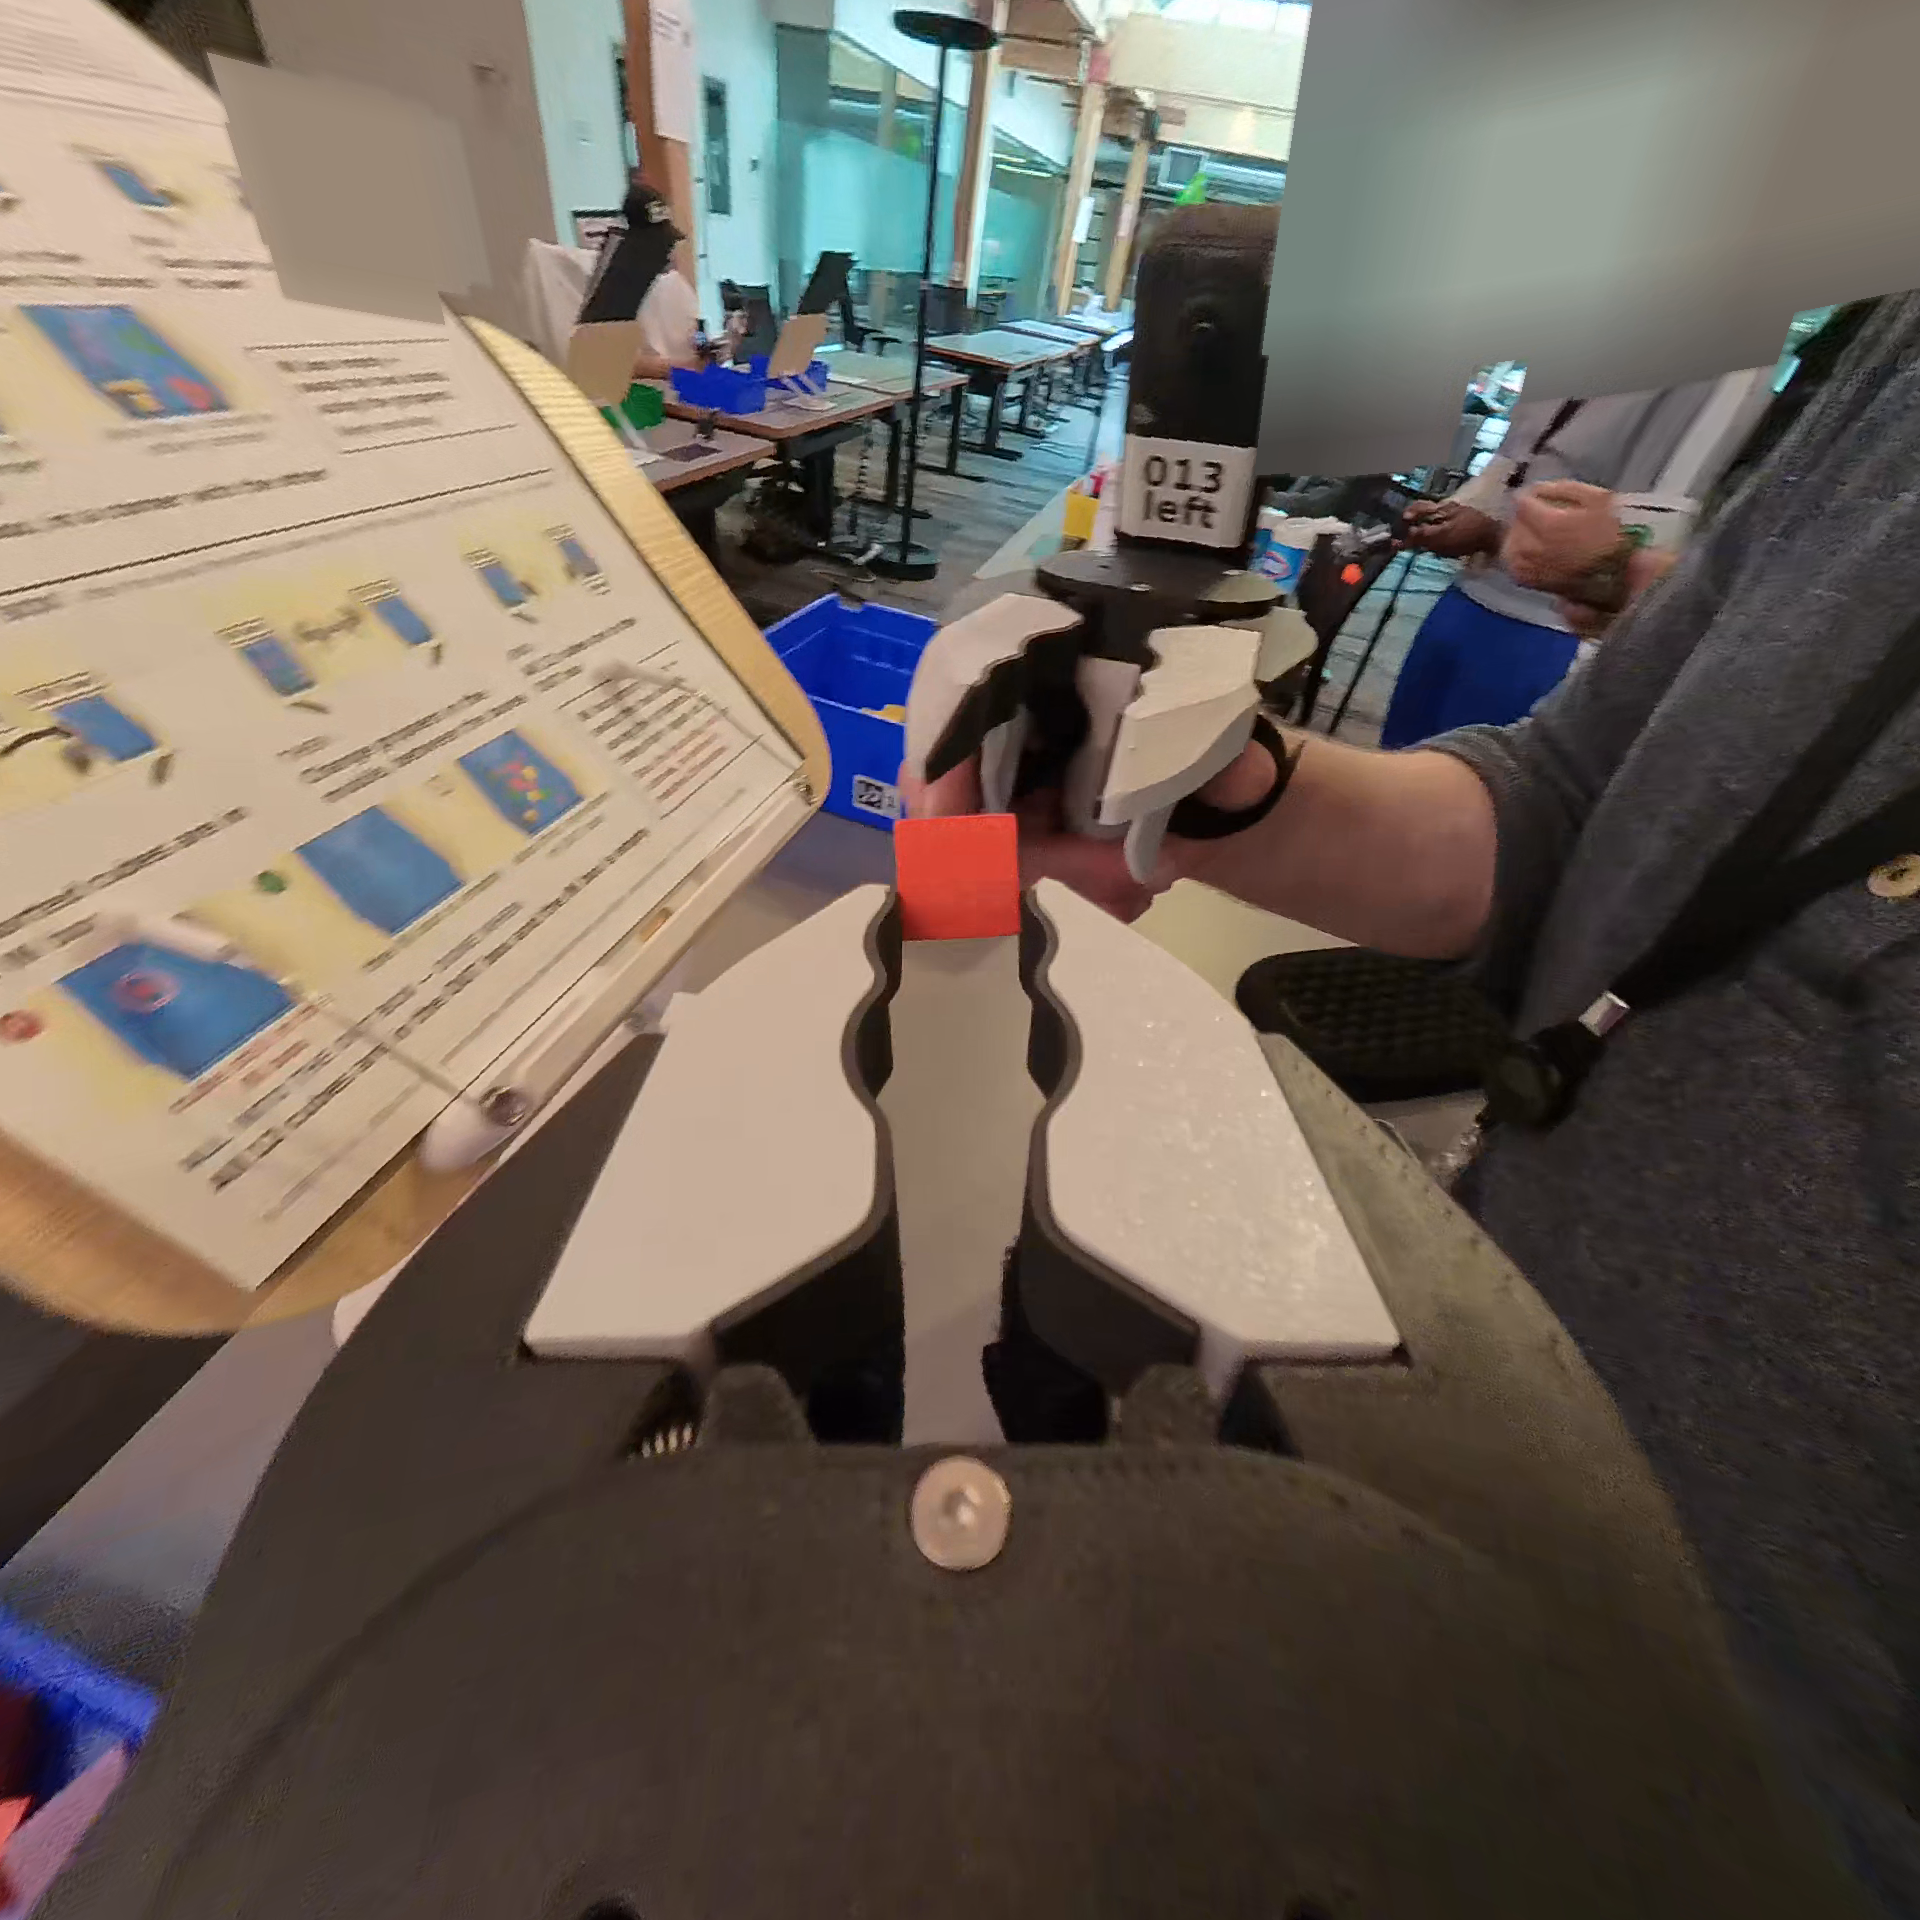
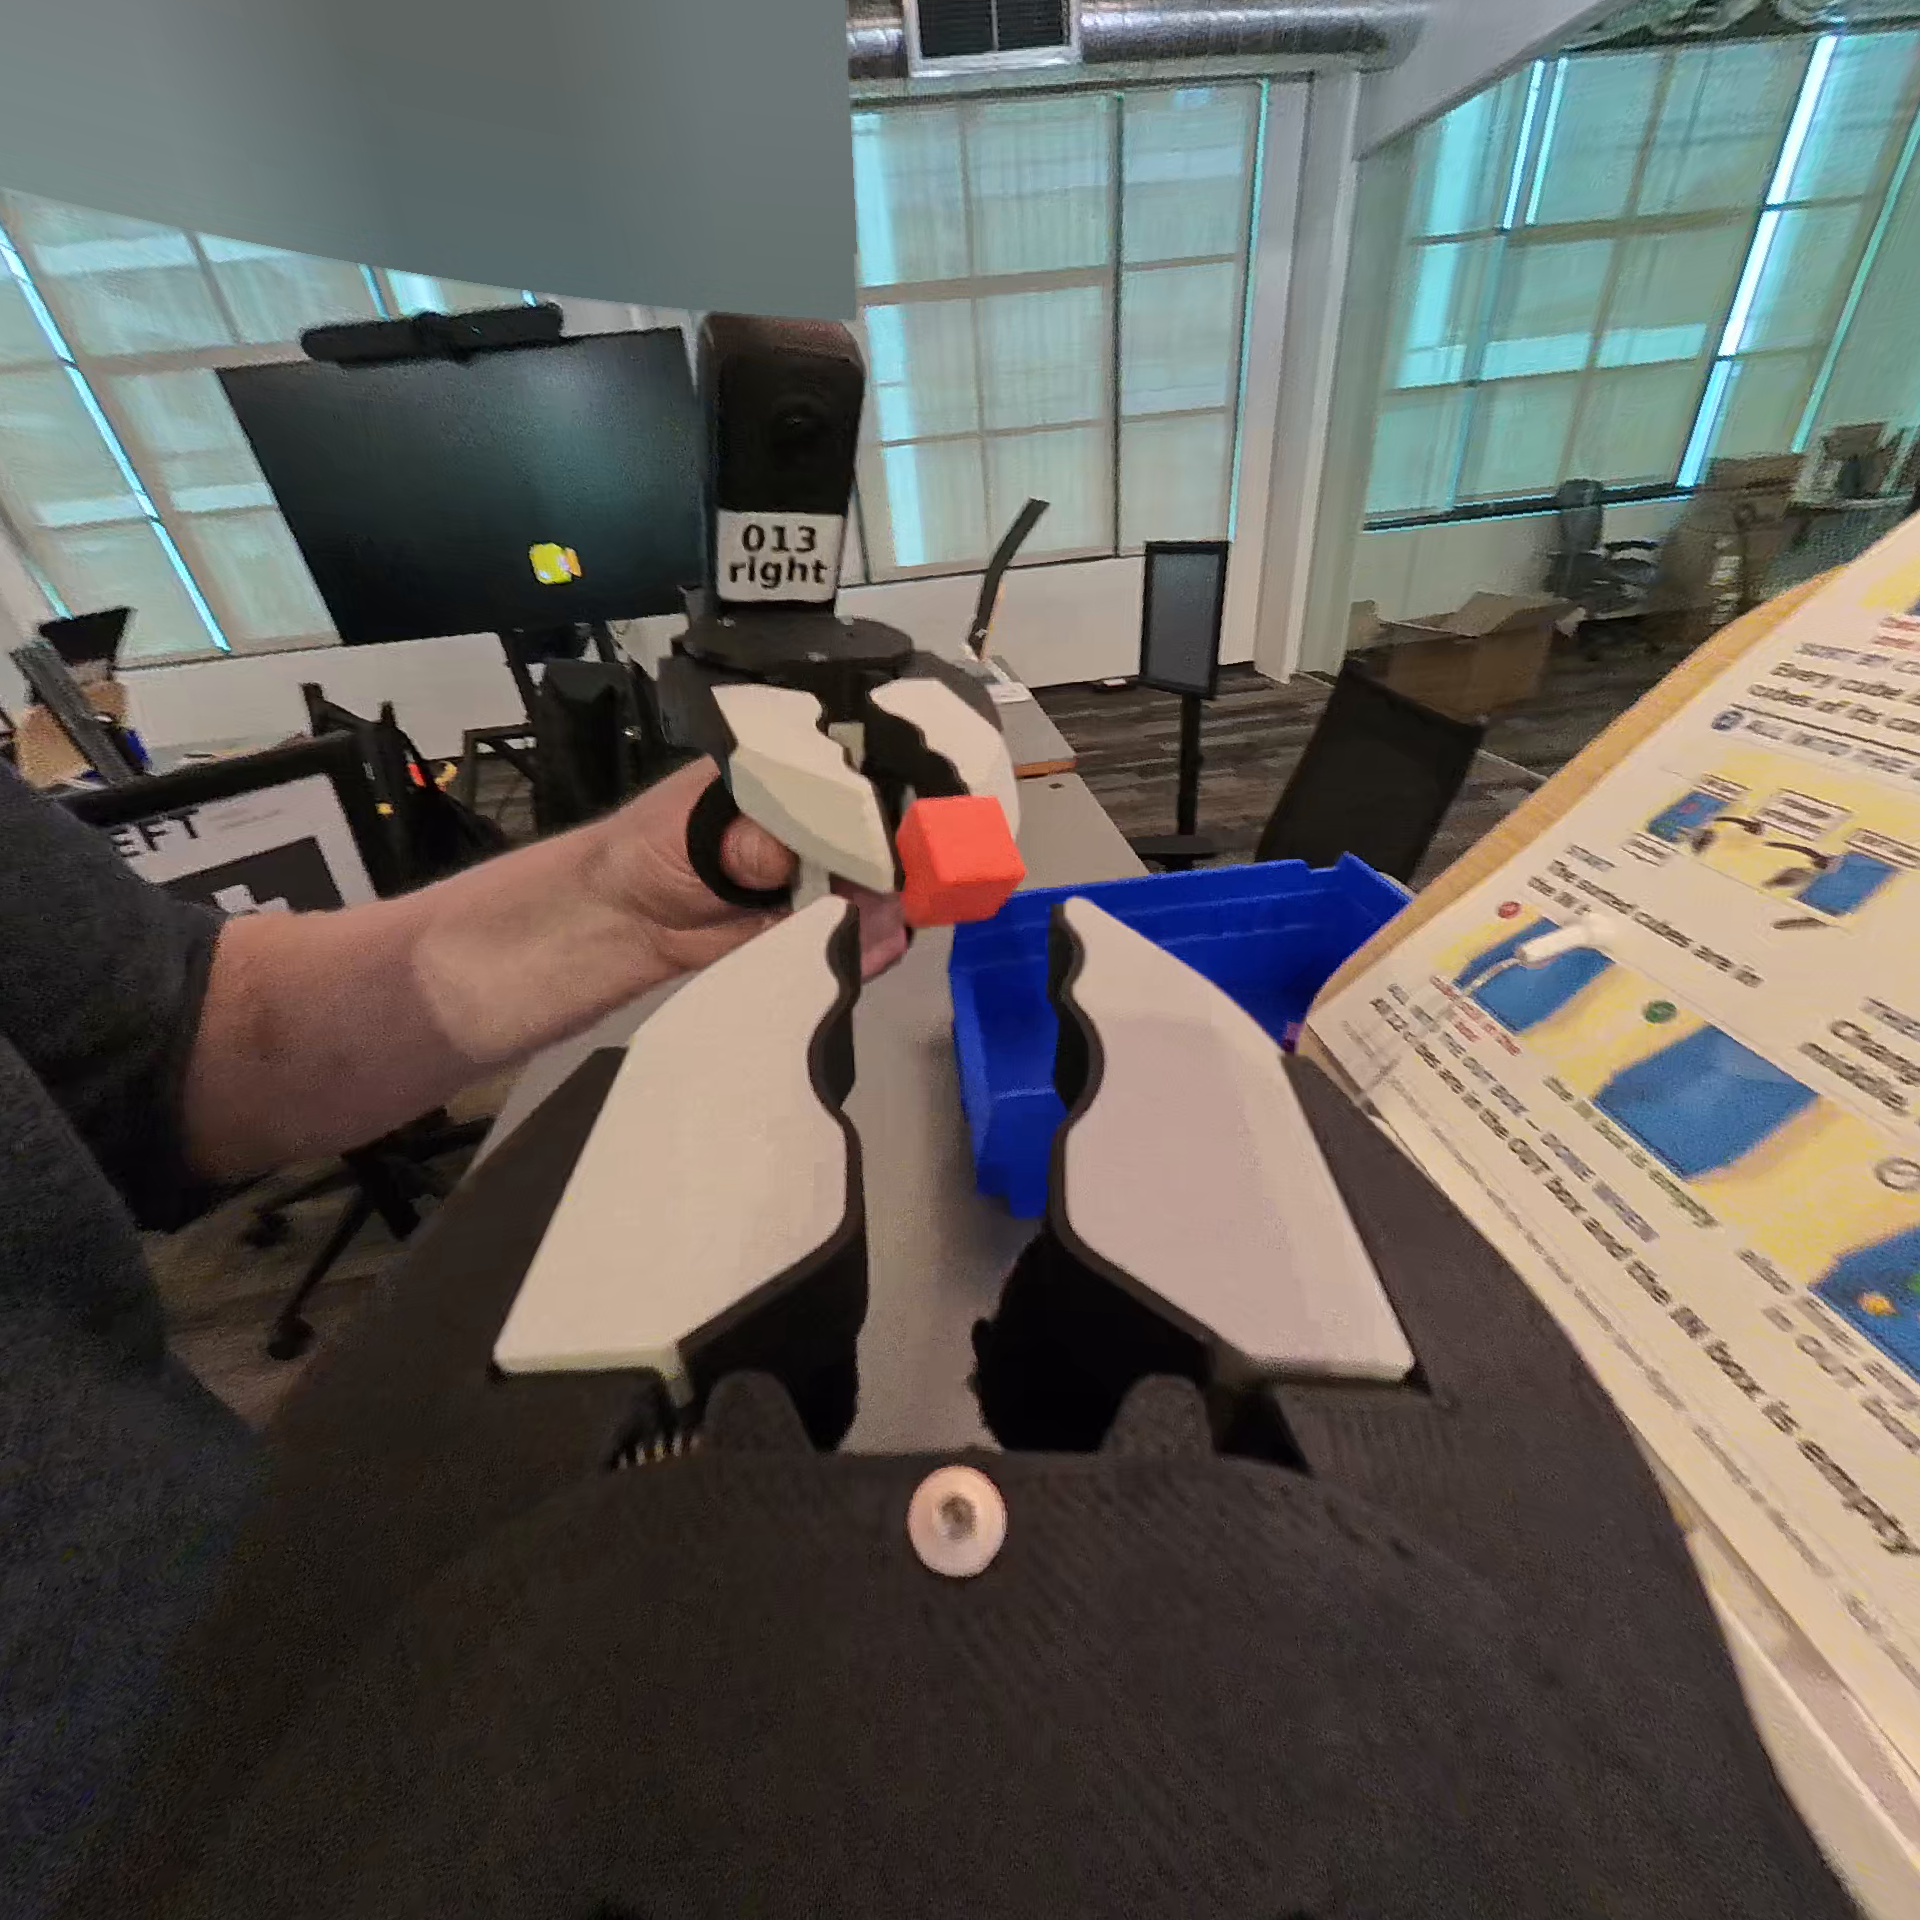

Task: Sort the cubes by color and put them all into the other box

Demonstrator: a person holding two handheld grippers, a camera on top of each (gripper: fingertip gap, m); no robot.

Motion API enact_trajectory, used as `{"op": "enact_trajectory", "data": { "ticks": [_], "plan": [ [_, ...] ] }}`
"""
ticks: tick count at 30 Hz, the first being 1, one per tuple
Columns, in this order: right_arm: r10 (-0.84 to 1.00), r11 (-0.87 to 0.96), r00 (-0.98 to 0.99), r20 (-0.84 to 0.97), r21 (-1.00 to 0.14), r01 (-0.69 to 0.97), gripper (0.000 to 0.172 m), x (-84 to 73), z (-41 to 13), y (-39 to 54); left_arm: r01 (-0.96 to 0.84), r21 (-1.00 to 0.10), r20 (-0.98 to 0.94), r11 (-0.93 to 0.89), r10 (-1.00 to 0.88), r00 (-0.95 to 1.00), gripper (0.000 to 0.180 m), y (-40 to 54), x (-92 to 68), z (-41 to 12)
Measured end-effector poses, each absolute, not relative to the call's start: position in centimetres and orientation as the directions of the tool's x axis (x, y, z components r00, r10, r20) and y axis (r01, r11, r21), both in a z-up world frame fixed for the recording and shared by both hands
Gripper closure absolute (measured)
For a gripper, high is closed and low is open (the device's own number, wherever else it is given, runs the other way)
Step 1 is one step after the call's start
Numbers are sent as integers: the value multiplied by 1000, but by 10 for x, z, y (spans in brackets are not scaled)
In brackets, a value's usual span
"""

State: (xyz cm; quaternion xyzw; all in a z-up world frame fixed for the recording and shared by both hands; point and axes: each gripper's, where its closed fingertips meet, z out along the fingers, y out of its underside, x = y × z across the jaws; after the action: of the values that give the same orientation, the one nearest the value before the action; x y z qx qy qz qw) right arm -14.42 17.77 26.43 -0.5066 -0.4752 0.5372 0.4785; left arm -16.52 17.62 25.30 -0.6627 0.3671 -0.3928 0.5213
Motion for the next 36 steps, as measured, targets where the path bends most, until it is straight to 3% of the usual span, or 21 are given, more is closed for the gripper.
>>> {"op": "enact_trajectory", "data": {
  "ticks": [19, 22, 29, 33, 36],
  "plan": [
    [981, -169, -113, -160, -982, -81, 150, -114, 272, 165, -33, -987, 148, -160, -961, 232, 165, 162, -119, 266],
    [990, -139, 1, -140, -986, -88, 150, -77, 274, 187, -25, -989, 132, -144, -958, 256, 180, 165, -128, 268],
    [811, -111, 584, -19, -986, 122, 150, 112, 228, 303, -32, -986, 145, -163, -939, 313, 180, 172, -144, 263],
    [669, -240, 743, 31, -937, 256, 150, 212, 173, 337, -60, -978, 168, -199, -927, 334, 180, 181, -142, 252],
    [653, -337, 755, 56, -871, 356, 150, 247, 127, 343, -87, -973, 174, -215, -926, 334, 180, 185, -135, 247]
  ]
}}
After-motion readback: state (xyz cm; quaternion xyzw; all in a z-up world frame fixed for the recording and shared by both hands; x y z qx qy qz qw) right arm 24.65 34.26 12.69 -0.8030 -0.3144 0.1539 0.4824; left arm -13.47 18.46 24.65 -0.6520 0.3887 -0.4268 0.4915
